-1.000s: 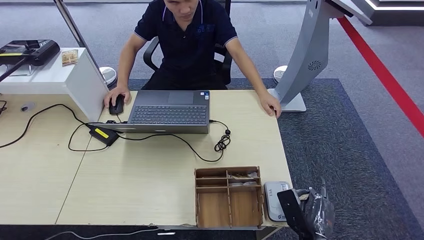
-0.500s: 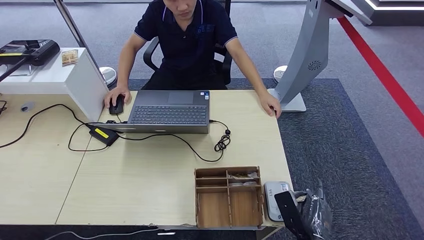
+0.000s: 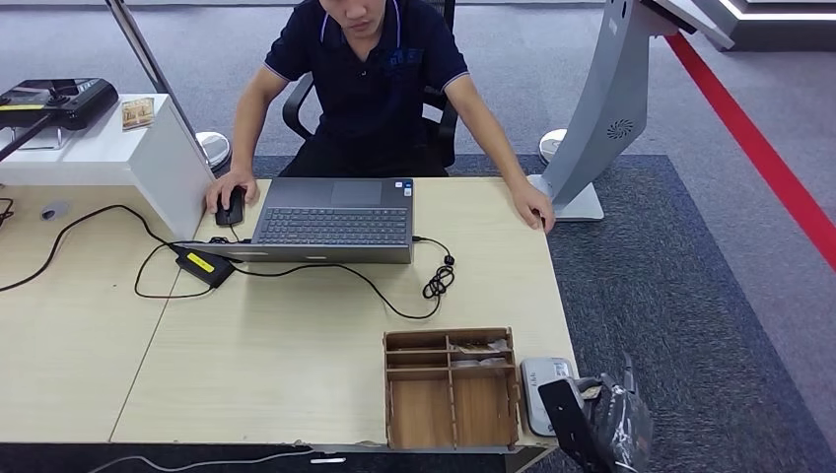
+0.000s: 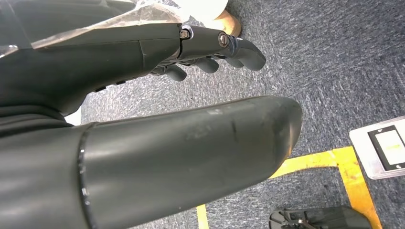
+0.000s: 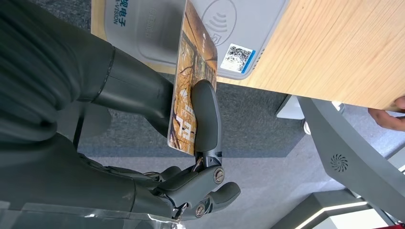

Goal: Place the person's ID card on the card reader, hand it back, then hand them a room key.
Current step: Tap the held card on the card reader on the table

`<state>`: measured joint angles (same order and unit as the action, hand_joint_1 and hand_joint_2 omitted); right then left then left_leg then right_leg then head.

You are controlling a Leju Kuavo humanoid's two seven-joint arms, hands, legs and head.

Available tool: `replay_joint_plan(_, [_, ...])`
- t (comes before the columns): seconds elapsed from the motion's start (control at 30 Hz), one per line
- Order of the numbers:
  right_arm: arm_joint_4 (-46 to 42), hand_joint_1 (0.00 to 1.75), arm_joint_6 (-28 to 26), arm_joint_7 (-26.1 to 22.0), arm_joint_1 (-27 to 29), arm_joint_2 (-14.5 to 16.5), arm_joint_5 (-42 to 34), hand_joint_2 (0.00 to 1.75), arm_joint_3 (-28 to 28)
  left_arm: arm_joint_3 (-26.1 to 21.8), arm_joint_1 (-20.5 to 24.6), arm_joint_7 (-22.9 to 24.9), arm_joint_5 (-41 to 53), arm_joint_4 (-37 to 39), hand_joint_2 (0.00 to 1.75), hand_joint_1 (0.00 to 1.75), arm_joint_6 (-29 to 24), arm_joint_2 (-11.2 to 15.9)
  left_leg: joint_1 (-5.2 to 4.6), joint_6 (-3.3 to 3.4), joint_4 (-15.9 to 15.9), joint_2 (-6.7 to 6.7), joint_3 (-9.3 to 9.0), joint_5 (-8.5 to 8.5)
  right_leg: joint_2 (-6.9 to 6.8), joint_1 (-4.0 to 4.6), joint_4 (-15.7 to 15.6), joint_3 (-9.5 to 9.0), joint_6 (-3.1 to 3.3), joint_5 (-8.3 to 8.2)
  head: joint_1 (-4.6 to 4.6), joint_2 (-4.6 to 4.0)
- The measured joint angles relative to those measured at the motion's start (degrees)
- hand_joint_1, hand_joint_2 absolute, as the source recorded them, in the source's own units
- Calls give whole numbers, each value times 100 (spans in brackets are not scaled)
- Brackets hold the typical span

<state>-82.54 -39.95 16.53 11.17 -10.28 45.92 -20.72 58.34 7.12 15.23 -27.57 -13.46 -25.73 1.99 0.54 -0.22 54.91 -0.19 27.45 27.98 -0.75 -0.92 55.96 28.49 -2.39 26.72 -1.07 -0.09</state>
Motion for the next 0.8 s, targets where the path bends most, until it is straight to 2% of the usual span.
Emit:
replay_joint_plan(0.53, [43,175,-3,3,-99,-3,244,175,0,0,0,0,63,0,0,0,49,1,0,0,0,0,0,0,0,0,0,0,0,0,0,0])
replay_joint_plan(0.8, [-396,175,-10,-10,-229,-25,612,175,106,0,-1,-30,79,0,0,0,59,13,0,0,0,0,0,0,0,0,0,-1,1,-1,1,0])
